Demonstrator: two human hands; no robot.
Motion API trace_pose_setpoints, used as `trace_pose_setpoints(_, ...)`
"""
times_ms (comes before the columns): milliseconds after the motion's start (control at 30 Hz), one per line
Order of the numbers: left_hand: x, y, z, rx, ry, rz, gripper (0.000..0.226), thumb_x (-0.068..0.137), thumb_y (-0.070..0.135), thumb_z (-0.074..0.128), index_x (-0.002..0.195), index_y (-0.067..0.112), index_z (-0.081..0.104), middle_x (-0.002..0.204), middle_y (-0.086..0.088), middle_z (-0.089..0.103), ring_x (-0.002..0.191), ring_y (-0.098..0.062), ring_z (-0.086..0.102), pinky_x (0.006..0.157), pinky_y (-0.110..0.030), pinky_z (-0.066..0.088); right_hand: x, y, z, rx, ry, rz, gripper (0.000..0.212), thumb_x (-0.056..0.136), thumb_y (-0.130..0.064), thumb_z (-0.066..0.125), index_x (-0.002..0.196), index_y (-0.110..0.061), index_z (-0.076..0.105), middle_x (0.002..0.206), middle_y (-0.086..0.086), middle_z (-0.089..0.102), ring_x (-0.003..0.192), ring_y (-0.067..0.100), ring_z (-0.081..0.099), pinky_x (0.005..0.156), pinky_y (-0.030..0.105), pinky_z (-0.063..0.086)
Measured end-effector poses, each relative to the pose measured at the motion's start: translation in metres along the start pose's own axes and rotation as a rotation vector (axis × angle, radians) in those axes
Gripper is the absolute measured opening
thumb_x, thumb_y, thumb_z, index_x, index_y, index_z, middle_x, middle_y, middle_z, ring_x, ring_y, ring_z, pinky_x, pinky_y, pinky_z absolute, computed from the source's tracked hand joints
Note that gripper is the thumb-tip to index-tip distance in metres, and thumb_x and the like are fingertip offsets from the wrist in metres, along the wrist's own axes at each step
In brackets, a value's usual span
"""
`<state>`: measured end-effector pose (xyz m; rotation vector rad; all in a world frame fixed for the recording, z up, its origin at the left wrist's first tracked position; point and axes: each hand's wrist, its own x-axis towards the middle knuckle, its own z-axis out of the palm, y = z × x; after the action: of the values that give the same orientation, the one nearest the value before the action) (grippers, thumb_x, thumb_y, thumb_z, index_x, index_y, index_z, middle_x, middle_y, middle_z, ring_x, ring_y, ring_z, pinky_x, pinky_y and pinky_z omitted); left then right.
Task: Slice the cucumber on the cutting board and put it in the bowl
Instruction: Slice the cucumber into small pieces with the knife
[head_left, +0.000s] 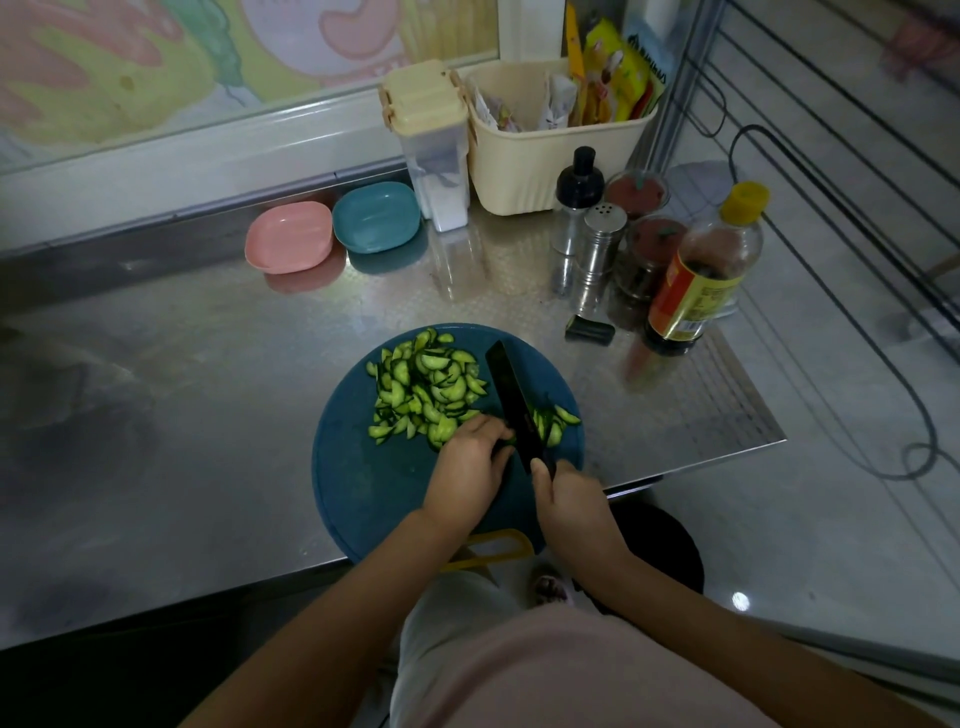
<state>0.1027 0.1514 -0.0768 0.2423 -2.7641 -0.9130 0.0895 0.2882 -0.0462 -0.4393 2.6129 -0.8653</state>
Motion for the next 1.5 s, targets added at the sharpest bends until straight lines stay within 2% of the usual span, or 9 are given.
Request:
trace_pose_setpoints(233, -0.003, -0.002, -0.001, 0.048, 0.016, 0.033, 0.022, 0.072, -0.001, 0.075, 0.093, 0.005, 0.071, 0.088, -0.009, 0.067, 0.081, -0.023, 0.064, 0.074, -0.02, 0.043, 0.0, 0.007, -0.003, 0.122, -0.052, 0.089, 0.033, 0.101, -0.031, 0.035, 0.078, -0.008, 0.043, 0.061, -0.002, 0.042, 0.063, 0.021, 0.047, 0.052, 0.024, 0.024)
trace_pose_setpoints(433, 0.0, -0.005, -0.001, 0.058, 0.016, 0.007, 0.019, 0.069, 0.003, 0.079, 0.086, 0.005, 0.072, 0.082, -0.008, 0.069, 0.077, -0.023, 0.065, 0.071, -0.021, 0.045, -0.002, 0.011, -0.008, 0.185, -0.078, 0.07, 0.036, 0.1, -0.034, 0.036, 0.068, -0.018, 0.038, 0.06, -0.001, 0.043, 0.052, 0.01, 0.041, 0.044, 0.022, 0.026)
trace_pose_setpoints(733, -0.001, -0.006, 0.0, 0.029, 0.006, 0.006, 0.015, 0.069, 0.002, 0.079, 0.082, 0.004, 0.071, 0.082, -0.009, 0.068, 0.075, -0.023, 0.065, 0.07, -0.02, 0.044, -0.004, 0.011, -0.007, 0.101, -0.097, 0.063, 0.035, 0.1, -0.036, 0.034, 0.08, -0.01, 0.043, 0.061, -0.004, 0.04, 0.056, 0.015, 0.04, 0.058, 0.028, 0.029)
trace_pose_setpoints(867, 0.001, -0.007, -0.002, 0.013, 0.012, 0.035, 0.015, 0.068, 0.001, 0.079, 0.082, 0.003, 0.072, 0.081, -0.009, 0.069, 0.076, -0.023, 0.065, 0.071, -0.021, 0.045, -0.003, 0.011, -0.005, 0.046, -0.082, 0.027, 0.034, 0.101, -0.036, 0.033, 0.08, -0.011, 0.042, 0.06, -0.005, 0.038, 0.052, 0.009, 0.036, 0.047, 0.025, 0.025)
trace_pose_setpoints(967, 0.002, -0.007, -0.002, -0.01, -0.001, 0.053, 0.017, 0.068, 0.001, 0.078, 0.084, 0.003, 0.073, 0.084, -0.009, 0.07, 0.077, -0.023, 0.066, 0.072, -0.022, 0.047, -0.001, 0.01, -0.006, 0.029, -0.088, 0.015, 0.033, 0.101, -0.034, 0.032, 0.081, -0.011, 0.041, 0.063, -0.003, 0.039, 0.059, 0.018, 0.044, 0.051, 0.026, 0.024)
trace_pose_setpoints(1067, 0.002, -0.008, -0.002, -0.016, -0.004, 0.057, 0.018, 0.07, 0.001, 0.077, 0.087, 0.004, 0.073, 0.086, -0.009, 0.071, 0.079, -0.022, 0.066, 0.073, -0.021, 0.047, 0.002, 0.008, -0.004, 0.005, -0.097, 0.016, 0.032, 0.102, -0.033, 0.031, 0.084, -0.009, 0.043, 0.078, 0.011, 0.057, 0.078, 0.028, 0.057, 0.059, 0.025, 0.028)
trace_pose_setpoints(1200, 0.001, -0.012, -0.003, -0.02, -0.006, 0.081, 0.02, 0.072, 0.002, 0.076, 0.092, 0.004, 0.073, 0.09, -0.008, 0.071, 0.084, -0.02, 0.065, 0.078, -0.019, 0.046, 0.003, 0.007, 0.001, 0.003, -0.082, 0.031, 0.041, 0.102, -0.033, 0.03, 0.094, 0.0, 0.053, 0.089, 0.019, 0.062, 0.082, 0.031, 0.06, 0.06, 0.027, 0.03)
trace_pose_setpoints(1333, -0.001, -0.015, -0.005, -0.045, -0.003, 0.107, 0.022, 0.074, 0.002, 0.075, 0.095, 0.004, 0.072, 0.094, -0.009, 0.071, 0.091, -0.01, 0.058, 0.084, -0.014, 0.043, 0.003, 0.011, -0.003, 0.04, -0.089, 0.078, 0.035, 0.102, -0.035, 0.03, 0.087, -0.008, 0.047, 0.071, 0.005, 0.052, 0.073, 0.027, 0.056, 0.057, 0.026, 0.03)
trace_pose_setpoints(1500, 0.005, -0.012, -0.001, -0.041, 0.014, 0.101, 0.02, 0.073, 0.002, 0.076, 0.092, 0.003, 0.073, 0.091, -0.009, 0.07, 0.087, -0.014, 0.06, 0.082, -0.019, 0.045, 0.003, 0.014, -0.004, 0.086, -0.085, 0.079, 0.034, 0.101, -0.036, 0.033, 0.081, -0.01, 0.043, 0.061, -0.005, 0.038, 0.053, 0.011, 0.038, 0.043, 0.02, 0.028)
